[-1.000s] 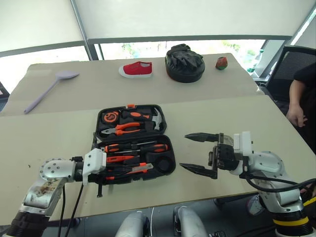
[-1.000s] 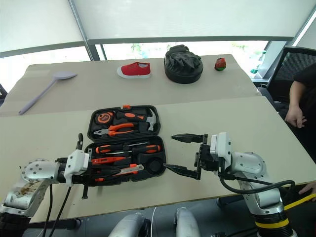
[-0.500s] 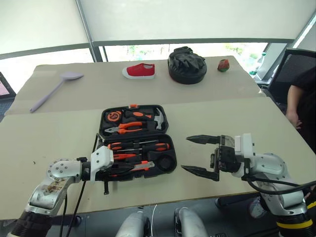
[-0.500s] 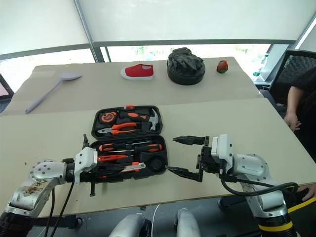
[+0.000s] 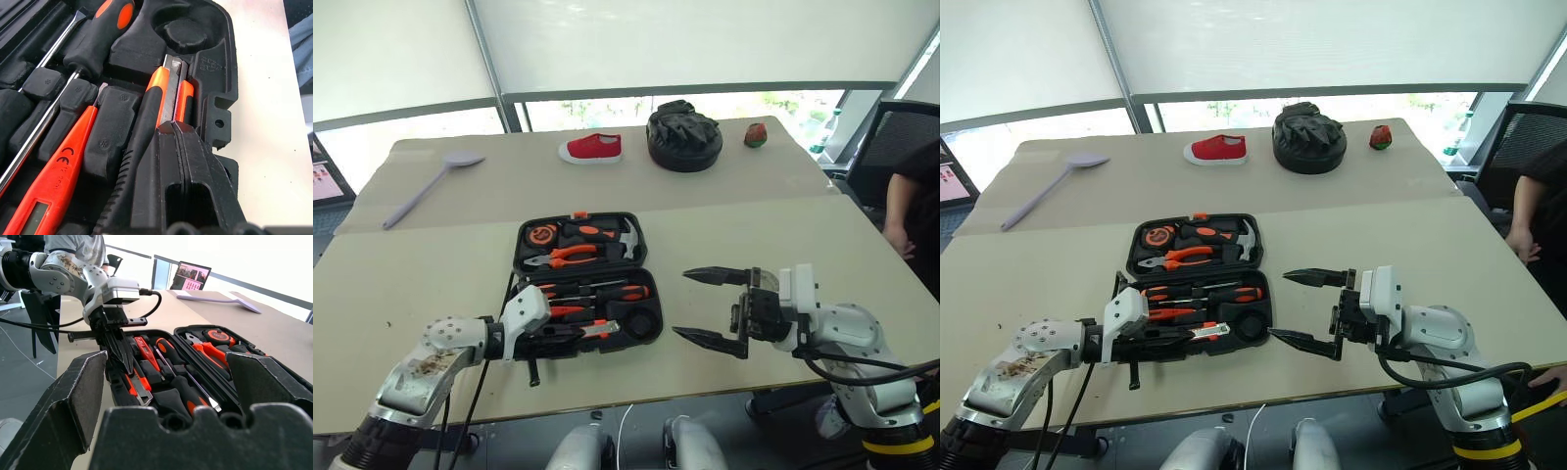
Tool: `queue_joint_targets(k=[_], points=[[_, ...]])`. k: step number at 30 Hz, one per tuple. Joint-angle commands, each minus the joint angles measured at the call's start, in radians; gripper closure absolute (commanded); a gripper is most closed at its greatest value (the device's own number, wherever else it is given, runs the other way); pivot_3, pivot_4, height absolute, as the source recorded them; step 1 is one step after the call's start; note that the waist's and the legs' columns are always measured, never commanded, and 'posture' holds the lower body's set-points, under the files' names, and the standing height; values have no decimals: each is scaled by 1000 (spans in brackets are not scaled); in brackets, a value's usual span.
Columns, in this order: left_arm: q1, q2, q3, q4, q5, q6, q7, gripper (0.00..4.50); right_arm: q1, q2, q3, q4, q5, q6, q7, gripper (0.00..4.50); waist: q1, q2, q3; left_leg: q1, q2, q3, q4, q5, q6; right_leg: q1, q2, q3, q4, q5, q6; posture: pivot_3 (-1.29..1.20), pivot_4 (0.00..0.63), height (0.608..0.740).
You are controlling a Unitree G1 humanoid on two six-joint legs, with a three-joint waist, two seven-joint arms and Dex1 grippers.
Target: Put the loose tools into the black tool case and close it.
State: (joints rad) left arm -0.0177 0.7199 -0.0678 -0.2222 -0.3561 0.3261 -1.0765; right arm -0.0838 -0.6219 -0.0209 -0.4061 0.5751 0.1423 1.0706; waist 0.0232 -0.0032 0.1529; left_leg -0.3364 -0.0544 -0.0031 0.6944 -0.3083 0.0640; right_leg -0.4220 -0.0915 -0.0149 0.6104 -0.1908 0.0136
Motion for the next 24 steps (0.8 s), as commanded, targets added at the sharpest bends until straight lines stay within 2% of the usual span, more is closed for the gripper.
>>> queue_joint_targets(k=[1, 6, 9, 12, 19, 24], points=[[35, -56, 25, 52, -35, -187, -68, 4456, 5, -6, -30, -40, 29, 4, -6, 0, 1, 0, 0, 0, 0, 0, 0, 0, 0, 0, 0, 0, 0, 0, 0, 0, 150, 740], [42, -66, 74, 51, -65, -316, -144, 4456, 6, -2, -25, -37, 27, 2, -9, 0, 1, -8, 5, -7, 0, 0, 0, -1, 2, -6, 0, 0, -2, 0, -1, 0, 150, 740], [29, -57, 71, 80, -24, -349, -132, 4456, 7, 2, -22, -36, 26, 0, -10, 0, 1, -8, 5, -17, -1, 0, 1, -1, 3, -16, 0, 0, -1, 5, -9, 0, 150, 740], [21, -56, 53, 131, 28, -384, -112, 4456, 7, 5, -17, -38, 24, 1, -12, 0, 0, -8, 5, -18, -1, 0, 0, -2, 4, -17, 0, 0, -1, 6, -10, 0, 150, 740], [-12, -70, 29, 162, 74, -370, -54, 4456, 15, 0, -19, -45, 28, 6, -12, 0, 0, -9, 5, -18, -1, 1, 0, -4, 6, -16, -1, -1, -2, 6, -10, 0, 150, 740], [5, -35, -17, 150, 108, -254, -41, 4456, 13, -2, -21, -48, 32, 11, -13, 0, 0, -9, 5, -16, -1, 1, 1, -2, 4, -14, -1, -1, -2, 3, -5, 0, 150, 740]])
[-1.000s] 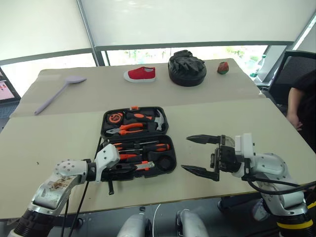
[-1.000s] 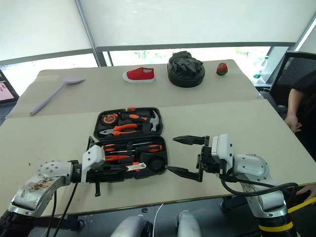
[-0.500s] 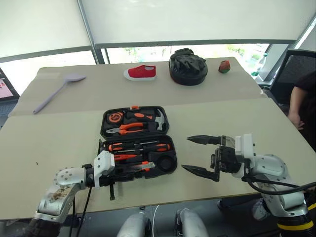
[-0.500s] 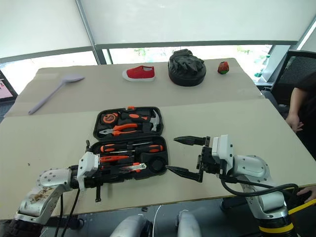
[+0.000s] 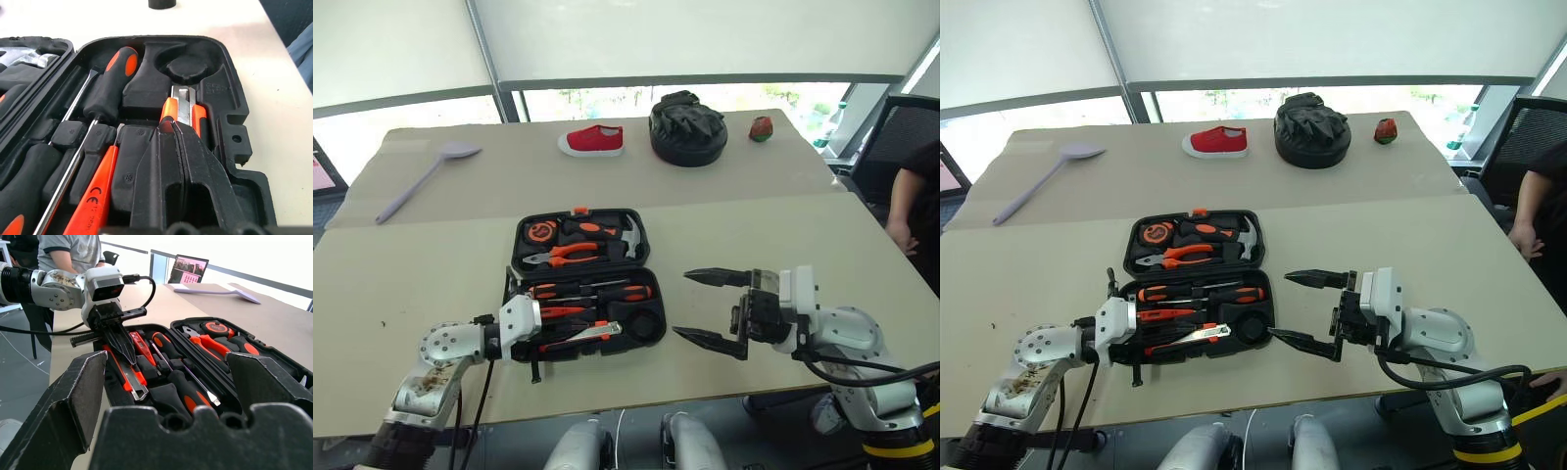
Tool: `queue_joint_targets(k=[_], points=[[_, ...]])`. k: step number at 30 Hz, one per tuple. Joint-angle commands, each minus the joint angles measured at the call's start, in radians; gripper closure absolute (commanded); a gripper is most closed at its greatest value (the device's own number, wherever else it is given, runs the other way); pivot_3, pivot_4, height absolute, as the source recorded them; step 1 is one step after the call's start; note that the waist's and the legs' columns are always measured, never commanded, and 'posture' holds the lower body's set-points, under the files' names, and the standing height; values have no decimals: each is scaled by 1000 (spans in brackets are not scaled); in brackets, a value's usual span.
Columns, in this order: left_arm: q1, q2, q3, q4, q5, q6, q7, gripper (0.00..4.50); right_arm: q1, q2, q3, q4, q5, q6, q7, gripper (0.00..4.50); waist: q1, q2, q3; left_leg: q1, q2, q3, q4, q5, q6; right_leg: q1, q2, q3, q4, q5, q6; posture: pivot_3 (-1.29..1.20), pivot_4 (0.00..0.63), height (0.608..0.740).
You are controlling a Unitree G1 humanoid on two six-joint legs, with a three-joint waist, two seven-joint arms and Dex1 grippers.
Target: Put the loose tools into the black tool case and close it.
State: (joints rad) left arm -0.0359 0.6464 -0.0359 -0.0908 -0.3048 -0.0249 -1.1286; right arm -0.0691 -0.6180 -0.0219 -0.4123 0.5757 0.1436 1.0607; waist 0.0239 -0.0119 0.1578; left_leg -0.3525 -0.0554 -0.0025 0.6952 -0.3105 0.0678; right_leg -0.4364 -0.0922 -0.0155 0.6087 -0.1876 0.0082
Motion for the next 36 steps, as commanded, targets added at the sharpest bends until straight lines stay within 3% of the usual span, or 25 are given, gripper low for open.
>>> queue_joint_targets(k=[1, 8, 10, 13, 17, 21, 23, 29, 36], points=[[27, 45, -59, 12, 59, 107, 9, 4456, -2, -6, -21, -42, 31, 10, -2, 0, -2, 0, 0, 0, 0, 0, 0, 0, 0, 0, 0, 0, 0, -1, 2, 0, 150, 740], [30, 36, -95, -3, 77, 162, 73, 4456, -1, -9, -27, -36, 29, 7, -1, 0, -8, 1, 0, 1, 0, 0, 0, 1, -1, 0, 0, 0, 1, -2, 3, 0, 150, 740], [23, -7, -36, -31, -51, 164, 58, 4456, 9, -14, -62, -33, 30, 5, -22, 0, -2, 1, -1, 1, 0, 0, 0, 1, -1, 1, 0, 0, 0, -1, 3, 0, 150, 740], [23, -43, 76, -99, -195, 114, 20, 3764, 68, -37, -142, -23, 20, -12, -36, 0, 5, 0, 0, 0, 0, 0, 0, 0, 0, 0, -1, 0, 0, -1, 2, 0, 150, 740], [14, -23, 180, -187, -333, 159, 4, 2251, 172, -66, -265, 5, 3, -45, -45, 0, 7, -5, 3, -3, 0, 0, 0, 0, 0, -4, 0, 0, 1, 3, -4, 0, 150, 740], [71, 22, 268, -147, -371, 140, -74, 941, 286, -46, -407, 134, -50, -136, -70, 0, 2, -5, 3, -2, 0, 0, -1, -3, 1, -3, 0, 0, 0, 3, -4, 0, 150, 740], [85, 37, 300, -124, -386, 127, -114, 73, 340, -35, -459, 201, -66, -176, -71, 0, 1, -5, 3, -2, 0, 1, -1, -5, 3, -3, 1, 0, -1, 2, -4, 0, 150, 740], [102, 49, 384, -61, -413, 103, -172, 73, 487, -63, -508, 339, -99, -220, -3, 0, 0, -5, 3, -1, 0, 2, -1, -5, 4, -1, 0, 0, -2, 1, -4, 0, 150, 740], [55, 5, 297, -169, -421, 156, -129, 73, 239, -279, -363, 379, -182, -57, 27, 0, -30, -6, 6, 1, 0, 7, 5, -4, 3, 1, 0, 4, -3, 1, 7, 0, 150, 740]])
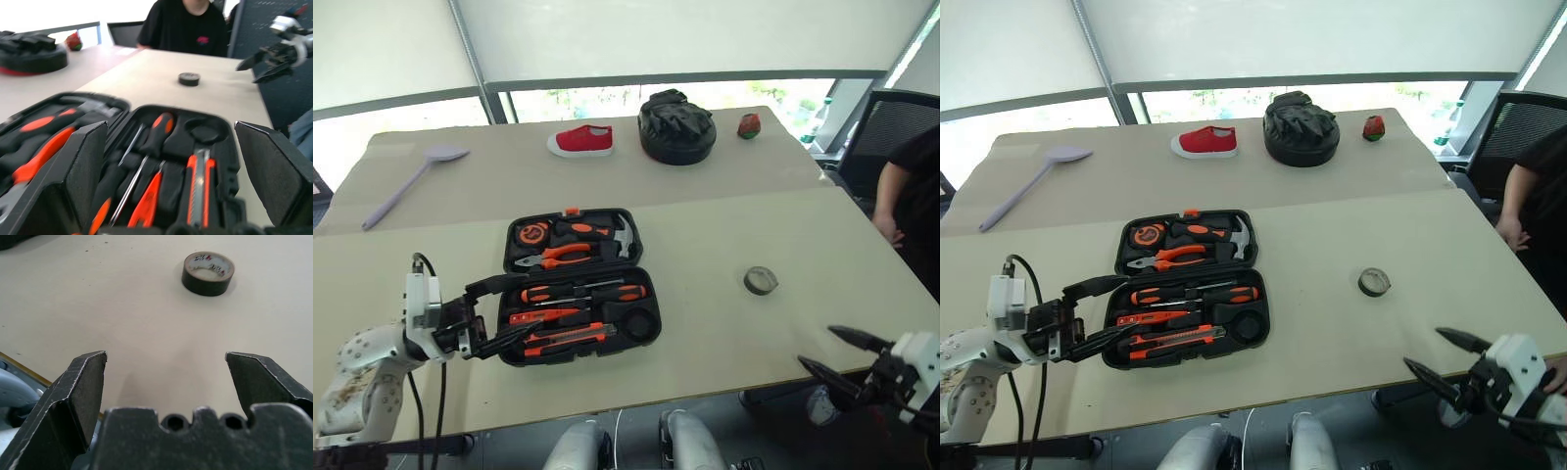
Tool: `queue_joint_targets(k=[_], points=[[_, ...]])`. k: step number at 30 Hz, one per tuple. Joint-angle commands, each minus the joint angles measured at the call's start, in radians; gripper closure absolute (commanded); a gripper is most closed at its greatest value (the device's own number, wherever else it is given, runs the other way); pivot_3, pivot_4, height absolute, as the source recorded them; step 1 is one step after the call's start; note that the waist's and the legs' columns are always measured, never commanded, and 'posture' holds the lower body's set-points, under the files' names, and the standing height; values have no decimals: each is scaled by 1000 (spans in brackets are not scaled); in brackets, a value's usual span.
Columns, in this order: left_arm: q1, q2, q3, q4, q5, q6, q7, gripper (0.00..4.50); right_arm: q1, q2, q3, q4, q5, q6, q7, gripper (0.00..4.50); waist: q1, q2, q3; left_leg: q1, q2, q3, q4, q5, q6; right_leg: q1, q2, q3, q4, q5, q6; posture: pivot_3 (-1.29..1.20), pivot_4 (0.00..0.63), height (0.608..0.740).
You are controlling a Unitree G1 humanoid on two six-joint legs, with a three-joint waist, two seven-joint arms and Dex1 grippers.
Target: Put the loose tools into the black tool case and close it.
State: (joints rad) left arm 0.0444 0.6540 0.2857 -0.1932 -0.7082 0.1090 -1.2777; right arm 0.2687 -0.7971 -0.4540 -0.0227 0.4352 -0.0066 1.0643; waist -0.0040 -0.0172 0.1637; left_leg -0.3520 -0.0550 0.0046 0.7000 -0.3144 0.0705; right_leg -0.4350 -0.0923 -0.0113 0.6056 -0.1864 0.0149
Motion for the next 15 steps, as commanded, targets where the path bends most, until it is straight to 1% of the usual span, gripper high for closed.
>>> queue_joint_targets(k=[1, 4, 6, 7, 10, 13, 15], points=[[-35, -8, -38, -76, -13, 26, 27, 73, -142, -134, 105, -5, -54, 134, 34, 0, -2, -1, 1, 0, 0, 0, 0, 2, -1, 0, 0, -1, 0, 1, 0, 0, 150, 740], [-57, -20, -77, -96, -5, 39, 39, 73, -269, -200, 214, 25, -94, 219, 59, 0, 7, -1, 1, 0, 1, -1, -1, 4, -2, -1, 1, -2, 2, 1, -2, 0, 150, 740], [-61, -24, -101, -111, -8, 49, 37, 73, -357, -219, 293, 61, -138, 248, 75, 0, 14, -1, 1, -1, 2, -2, -2, 4, -3, -3, 3, -2, 3, 4, -11, 0, 150, 740], [-63, -26, -111, -119, -12, 57, 39, 73, -397, -223, 329, 78, -158, 263, 83, 0, 16, -1, 1, -1, 2, -2, -3, 4, -3, -4, 3, -3, 3, 4, -12, 0, 150, 740], [-63, -28, -142, -135, -12, 62, 23, 73, -521, -209, 419, 163, -228, 238, 98, 0, 18, -1, 1, -3, 1, -2, -4, 3, -2, -5, 2, -3, 3, 5, -13, 0, 150, 740], [-64, -31, -153, -139, -8, 58, 18, 73, -583, -202, 461, 219, -264, 213, 106, 0, 18, -1, 1, -4, 0, -1, -4, 2, 0, -5, 0, -4, 0, 5, -12, 0, 150, 740], [-63, -38, -161, -140, -2, 52, 20, 73, -633, -193, 494, 252, -292, 203, 112, 0, 18, -1, 1, -4, 0, -1, -4, 3, -2, -5, 0, -4, -2, 5, -12, 0, 150, 740]])
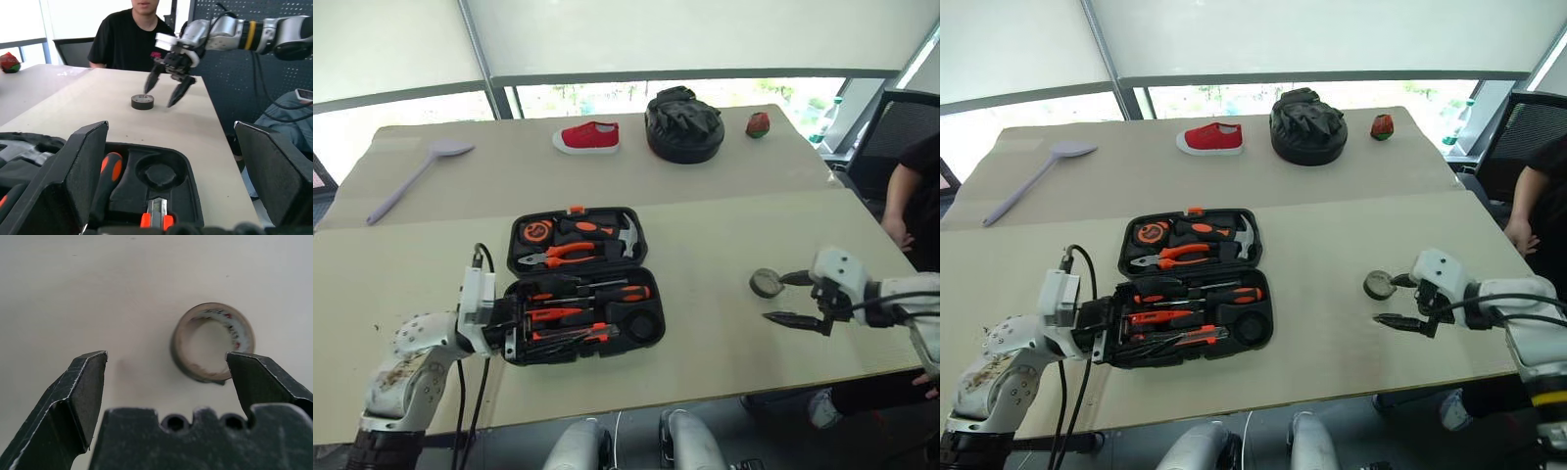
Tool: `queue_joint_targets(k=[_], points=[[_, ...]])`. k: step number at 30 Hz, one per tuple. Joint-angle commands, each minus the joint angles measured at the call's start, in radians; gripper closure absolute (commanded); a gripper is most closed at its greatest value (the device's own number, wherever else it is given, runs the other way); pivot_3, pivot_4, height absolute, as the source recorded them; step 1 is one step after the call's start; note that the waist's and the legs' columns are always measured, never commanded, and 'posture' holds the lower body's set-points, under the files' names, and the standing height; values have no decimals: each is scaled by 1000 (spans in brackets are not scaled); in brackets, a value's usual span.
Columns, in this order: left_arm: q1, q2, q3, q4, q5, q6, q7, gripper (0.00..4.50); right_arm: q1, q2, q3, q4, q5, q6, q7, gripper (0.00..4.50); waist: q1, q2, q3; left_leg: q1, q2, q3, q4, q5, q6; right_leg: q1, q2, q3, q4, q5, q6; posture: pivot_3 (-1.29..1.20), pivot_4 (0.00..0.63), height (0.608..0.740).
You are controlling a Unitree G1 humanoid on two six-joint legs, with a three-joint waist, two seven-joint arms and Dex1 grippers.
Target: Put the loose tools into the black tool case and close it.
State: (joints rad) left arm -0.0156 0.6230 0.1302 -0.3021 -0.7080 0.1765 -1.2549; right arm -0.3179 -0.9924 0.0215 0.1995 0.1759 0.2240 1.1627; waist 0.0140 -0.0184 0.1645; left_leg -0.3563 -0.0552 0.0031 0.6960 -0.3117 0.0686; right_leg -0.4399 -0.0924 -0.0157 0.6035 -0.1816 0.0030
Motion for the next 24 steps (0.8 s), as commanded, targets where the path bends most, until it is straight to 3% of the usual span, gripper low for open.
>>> queue_joint_targets(k=[1, 3, 5, 17, 19, 24], points=[[-1, -10, -11, -29, 5, -22, -5, 73, -74, 11, 40, 41, -44, -31, 25, 0, -1, 0, 0, 0, 0, 0, 0, 0, -1, 0, 0, 0, -1, 0, 0, 0, 150, 740], [3, -14, -15, -28, 10, -26, -5, 73, -106, 22, 69, 54, -60, -18, 42, 0, -2, 0, 0, -1, 0, 0, 0, 0, -2, 0, 0, 0, -3, 0, 0, 0, 150, 740], [4, -17, -17, -28, 10, -28, -3, 0, -131, 30, 93, 75, -83, -10, 46, 528, -3, 0, 0, -1, 0, 0, 0, 0, -2, 0, 0, 0, -3, 0, 0, 0, 150, 740], [-2, -18, -14, -4, 29, -50, -12, 0, -231, 51, 124, 64, -95, -50, 134, 4455, -3, 0, 0, -2, 0, 0, 0, 0, -2, 0, 0, 0, -4, 1, 1, 0, 150, 740], [8, -15, -8, 1, 34, -62, -13, 0, -247, 52, 116, -1, -37, -1, 197, 4455, -4, 0, 0, -2, 0, 0, 0, 0, -2, 0, 0, 0, -4, 1, 2, 0, 150, 740], [88, -8, 31, 23, 63, -122, -26, 0, -327, 197, 161, -366, 249, 240, 286, 4455, -25, 1, 0, -1, 2, -1, -1, -2, -3, -2, 2, 1, -4, 2, 1, 0, 150, 740]])
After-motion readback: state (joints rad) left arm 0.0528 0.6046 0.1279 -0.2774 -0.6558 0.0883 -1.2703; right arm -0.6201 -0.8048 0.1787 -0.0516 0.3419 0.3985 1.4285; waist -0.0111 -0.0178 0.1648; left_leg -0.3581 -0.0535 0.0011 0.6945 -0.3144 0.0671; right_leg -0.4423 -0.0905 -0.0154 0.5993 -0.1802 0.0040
